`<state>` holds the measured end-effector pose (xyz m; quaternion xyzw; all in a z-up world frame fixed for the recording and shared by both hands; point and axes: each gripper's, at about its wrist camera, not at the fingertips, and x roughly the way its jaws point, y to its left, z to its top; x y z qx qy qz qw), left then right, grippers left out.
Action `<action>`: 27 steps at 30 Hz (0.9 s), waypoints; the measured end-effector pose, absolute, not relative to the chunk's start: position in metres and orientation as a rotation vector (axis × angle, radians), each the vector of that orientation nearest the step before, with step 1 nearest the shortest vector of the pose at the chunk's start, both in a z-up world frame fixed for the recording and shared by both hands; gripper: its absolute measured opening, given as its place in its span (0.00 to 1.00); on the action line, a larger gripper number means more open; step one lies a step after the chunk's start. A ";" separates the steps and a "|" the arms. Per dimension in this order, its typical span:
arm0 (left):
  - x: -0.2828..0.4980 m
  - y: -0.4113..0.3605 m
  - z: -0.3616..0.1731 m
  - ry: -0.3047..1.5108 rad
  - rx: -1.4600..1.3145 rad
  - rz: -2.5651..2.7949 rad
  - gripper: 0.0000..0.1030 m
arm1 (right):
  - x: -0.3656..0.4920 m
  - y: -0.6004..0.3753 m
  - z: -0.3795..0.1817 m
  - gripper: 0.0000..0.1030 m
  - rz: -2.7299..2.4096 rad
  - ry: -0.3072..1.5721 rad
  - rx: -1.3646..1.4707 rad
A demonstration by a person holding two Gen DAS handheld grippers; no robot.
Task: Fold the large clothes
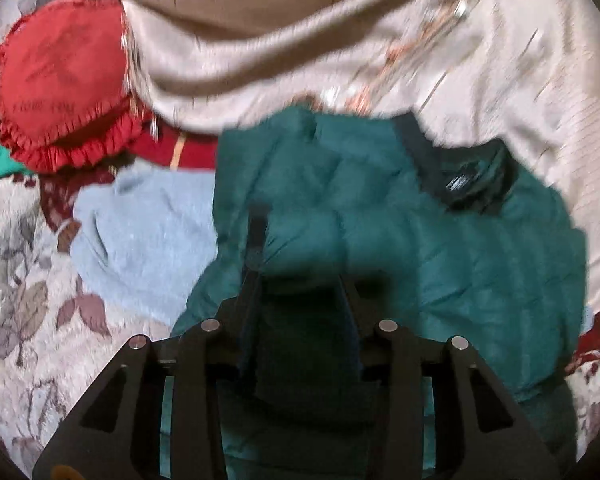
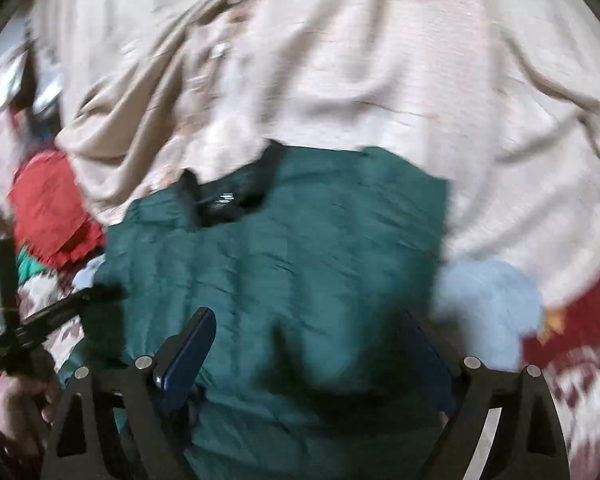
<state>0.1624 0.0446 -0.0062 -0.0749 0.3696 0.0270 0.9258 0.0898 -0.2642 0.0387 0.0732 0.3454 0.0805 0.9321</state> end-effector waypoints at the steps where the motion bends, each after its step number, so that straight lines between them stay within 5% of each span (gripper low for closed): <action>1: 0.165 0.045 -0.013 0.785 -0.154 0.062 0.36 | 0.103 -0.260 0.024 0.89 0.189 0.765 0.145; 4: 0.180 0.043 -0.031 0.855 -0.157 0.048 0.43 | 0.140 -0.277 -0.032 0.90 0.081 0.978 0.139; 6: 0.185 0.039 -0.037 0.870 -0.151 0.020 0.54 | 0.141 -0.290 -0.038 0.92 0.081 0.945 0.211; 16: 0.189 0.030 -0.036 0.840 -0.092 0.064 0.54 | 0.163 -0.294 0.026 0.93 -0.001 0.677 0.253; 22: 0.193 0.028 -0.044 0.861 -0.091 0.047 0.74 | 0.203 -0.300 -0.026 1.00 -0.043 0.805 0.230; 27: 0.195 0.019 -0.046 0.866 -0.048 0.067 0.75 | 0.198 -0.301 -0.016 1.00 -0.050 0.815 0.214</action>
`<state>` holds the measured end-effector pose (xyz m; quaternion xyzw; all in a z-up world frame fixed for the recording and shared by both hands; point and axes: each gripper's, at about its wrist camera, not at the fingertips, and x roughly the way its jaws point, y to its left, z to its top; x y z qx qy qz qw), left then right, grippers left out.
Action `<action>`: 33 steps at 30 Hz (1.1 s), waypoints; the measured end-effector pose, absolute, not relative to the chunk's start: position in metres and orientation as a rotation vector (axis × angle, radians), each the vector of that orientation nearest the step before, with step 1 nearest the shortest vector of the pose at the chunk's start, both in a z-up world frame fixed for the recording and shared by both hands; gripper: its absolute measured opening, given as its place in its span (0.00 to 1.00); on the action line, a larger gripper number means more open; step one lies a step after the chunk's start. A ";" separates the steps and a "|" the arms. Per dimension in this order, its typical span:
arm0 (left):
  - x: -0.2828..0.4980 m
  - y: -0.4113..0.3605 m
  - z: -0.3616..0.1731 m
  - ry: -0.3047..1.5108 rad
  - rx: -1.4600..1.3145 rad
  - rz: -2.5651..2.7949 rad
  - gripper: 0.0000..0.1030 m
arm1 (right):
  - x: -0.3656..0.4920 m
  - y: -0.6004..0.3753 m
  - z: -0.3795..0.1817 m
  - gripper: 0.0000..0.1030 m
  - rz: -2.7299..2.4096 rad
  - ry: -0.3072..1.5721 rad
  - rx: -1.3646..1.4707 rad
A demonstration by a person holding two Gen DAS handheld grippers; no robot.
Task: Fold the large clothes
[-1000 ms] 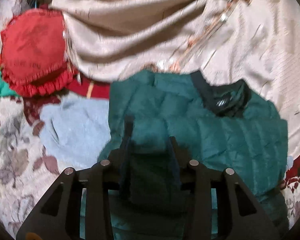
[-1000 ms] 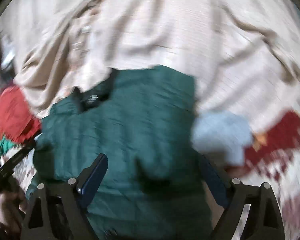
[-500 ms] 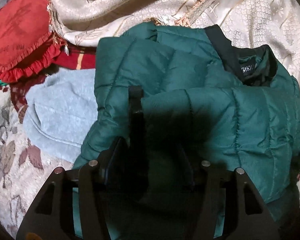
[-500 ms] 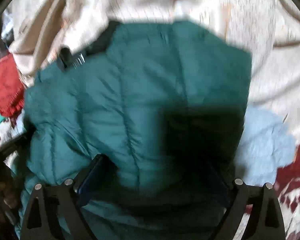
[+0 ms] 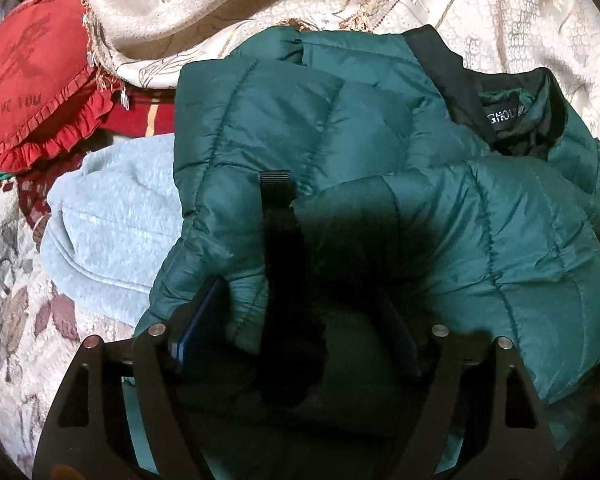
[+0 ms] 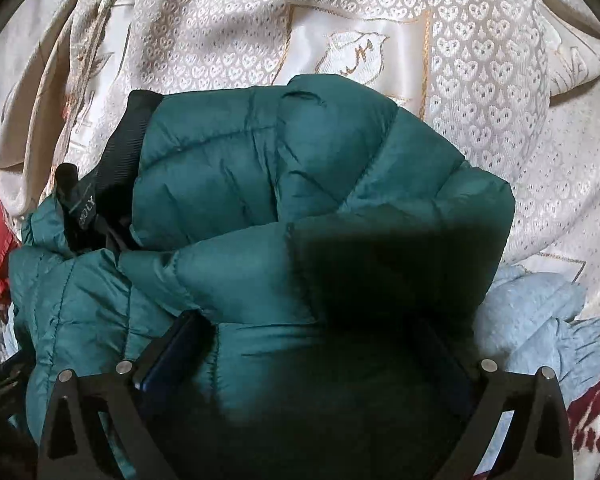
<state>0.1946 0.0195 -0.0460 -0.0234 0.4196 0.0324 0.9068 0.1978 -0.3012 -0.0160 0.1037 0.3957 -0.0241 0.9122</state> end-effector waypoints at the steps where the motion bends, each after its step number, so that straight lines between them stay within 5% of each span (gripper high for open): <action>1: 0.194 0.021 -0.046 0.865 -0.053 0.065 0.75 | 0.192 -0.303 -0.009 1.00 -0.060 0.801 0.213; 11: 0.152 0.018 0.009 0.594 -0.064 0.047 0.75 | 0.132 -0.266 0.047 1.00 0.015 0.717 0.224; 16: 0.171 -0.021 -0.025 0.775 0.073 -0.071 0.75 | 0.150 -0.239 -0.012 1.00 -0.001 0.941 0.141; 33: 0.184 -0.027 -0.040 0.860 0.047 -0.080 0.81 | 0.149 -0.232 -0.016 1.00 -0.011 0.900 0.101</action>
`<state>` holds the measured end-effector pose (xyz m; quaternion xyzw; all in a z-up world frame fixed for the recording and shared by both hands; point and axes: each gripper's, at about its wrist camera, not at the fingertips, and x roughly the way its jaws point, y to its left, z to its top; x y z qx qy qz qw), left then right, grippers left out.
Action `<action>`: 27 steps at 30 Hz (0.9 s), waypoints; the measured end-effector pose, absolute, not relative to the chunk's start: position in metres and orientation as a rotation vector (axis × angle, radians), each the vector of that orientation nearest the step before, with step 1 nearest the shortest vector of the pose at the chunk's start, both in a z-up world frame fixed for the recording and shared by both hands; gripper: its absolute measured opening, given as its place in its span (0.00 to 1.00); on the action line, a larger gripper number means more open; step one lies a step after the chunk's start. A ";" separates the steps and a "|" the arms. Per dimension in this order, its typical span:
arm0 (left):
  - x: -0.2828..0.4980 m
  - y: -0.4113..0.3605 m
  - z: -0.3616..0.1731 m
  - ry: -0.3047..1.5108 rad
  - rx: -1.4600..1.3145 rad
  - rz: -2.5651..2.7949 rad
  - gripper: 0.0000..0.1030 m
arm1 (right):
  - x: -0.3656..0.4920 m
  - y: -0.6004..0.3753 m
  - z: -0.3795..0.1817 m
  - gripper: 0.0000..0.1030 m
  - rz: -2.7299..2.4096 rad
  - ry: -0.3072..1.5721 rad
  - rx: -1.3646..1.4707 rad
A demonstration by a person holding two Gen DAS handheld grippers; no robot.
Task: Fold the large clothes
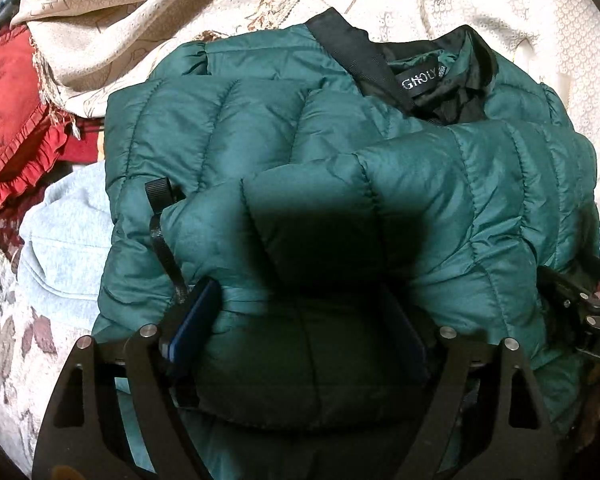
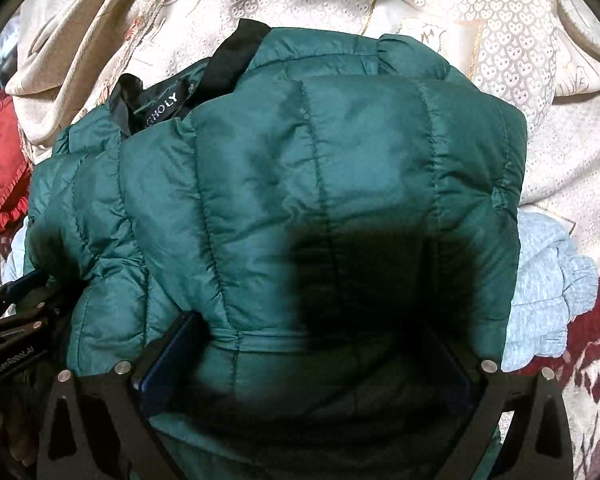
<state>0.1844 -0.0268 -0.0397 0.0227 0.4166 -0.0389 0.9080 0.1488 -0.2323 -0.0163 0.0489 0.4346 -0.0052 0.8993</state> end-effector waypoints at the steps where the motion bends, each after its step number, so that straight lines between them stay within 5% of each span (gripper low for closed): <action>1: 0.185 -0.025 -0.041 0.859 0.046 -0.081 0.81 | 0.147 -0.232 -0.017 1.00 -0.010 0.899 0.102; 27: 0.190 -0.021 -0.043 0.862 0.029 -0.089 0.83 | 0.149 -0.233 -0.015 1.00 -0.010 0.900 0.103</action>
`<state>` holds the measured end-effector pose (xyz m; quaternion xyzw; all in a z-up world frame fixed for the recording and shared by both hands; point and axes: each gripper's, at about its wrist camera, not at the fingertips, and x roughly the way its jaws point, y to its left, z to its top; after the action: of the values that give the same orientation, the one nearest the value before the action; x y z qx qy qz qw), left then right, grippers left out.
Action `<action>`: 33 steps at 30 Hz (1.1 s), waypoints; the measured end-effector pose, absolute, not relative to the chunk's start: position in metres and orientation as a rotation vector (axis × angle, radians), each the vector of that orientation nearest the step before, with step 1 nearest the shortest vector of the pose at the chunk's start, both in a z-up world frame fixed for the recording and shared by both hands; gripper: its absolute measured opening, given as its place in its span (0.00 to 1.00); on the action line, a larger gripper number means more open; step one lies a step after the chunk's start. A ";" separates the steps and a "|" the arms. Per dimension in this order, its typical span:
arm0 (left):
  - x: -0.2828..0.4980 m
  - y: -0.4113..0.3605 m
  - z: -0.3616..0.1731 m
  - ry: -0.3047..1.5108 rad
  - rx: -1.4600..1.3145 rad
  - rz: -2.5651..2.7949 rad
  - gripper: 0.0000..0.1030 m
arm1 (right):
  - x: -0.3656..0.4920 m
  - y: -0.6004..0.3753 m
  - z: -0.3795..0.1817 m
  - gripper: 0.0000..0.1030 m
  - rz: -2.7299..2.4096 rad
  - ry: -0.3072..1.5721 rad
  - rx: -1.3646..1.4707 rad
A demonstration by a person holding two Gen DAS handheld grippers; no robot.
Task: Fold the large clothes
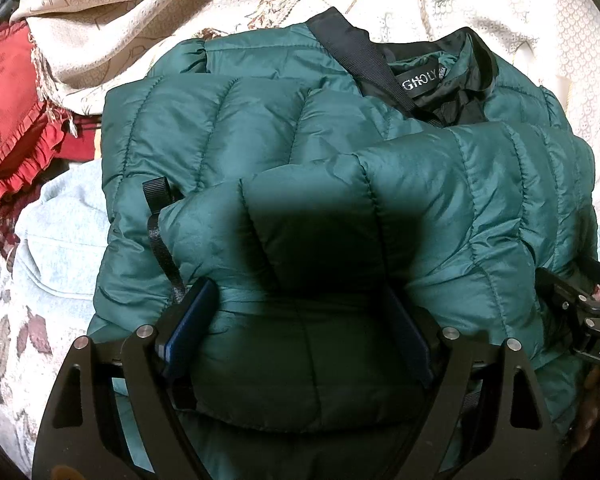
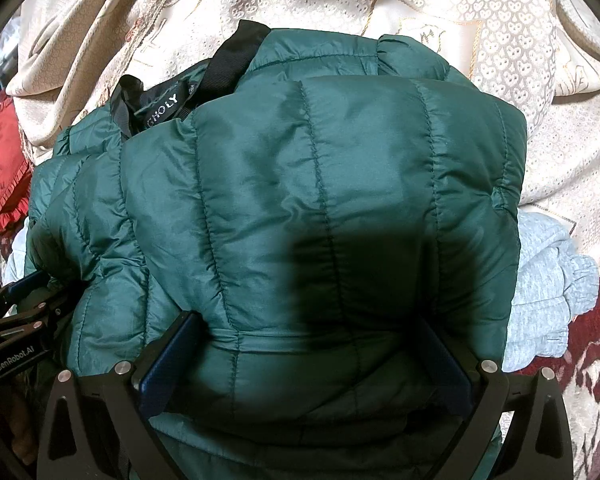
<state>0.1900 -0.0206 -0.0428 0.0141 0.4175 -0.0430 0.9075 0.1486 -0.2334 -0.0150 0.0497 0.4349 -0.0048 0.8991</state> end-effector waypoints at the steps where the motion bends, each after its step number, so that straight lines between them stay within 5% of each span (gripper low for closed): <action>1: 0.190 -0.020 -0.043 0.862 0.027 -0.089 0.83 | 0.149 -0.233 -0.015 1.00 -0.010 0.900 0.103; 26: 0.189 -0.021 -0.044 0.853 0.016 -0.093 0.84 | 0.148 -0.233 -0.013 1.00 -0.006 0.901 0.105; 33: 0.189 -0.020 -0.044 0.854 0.015 -0.094 0.85 | 0.143 -0.246 0.018 1.00 -0.079 0.725 0.128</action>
<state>0.1889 -0.0203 -0.0444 0.0075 0.4140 -0.0455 0.9091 0.1434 -0.2461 0.0184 0.0626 0.3543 -0.0386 0.9322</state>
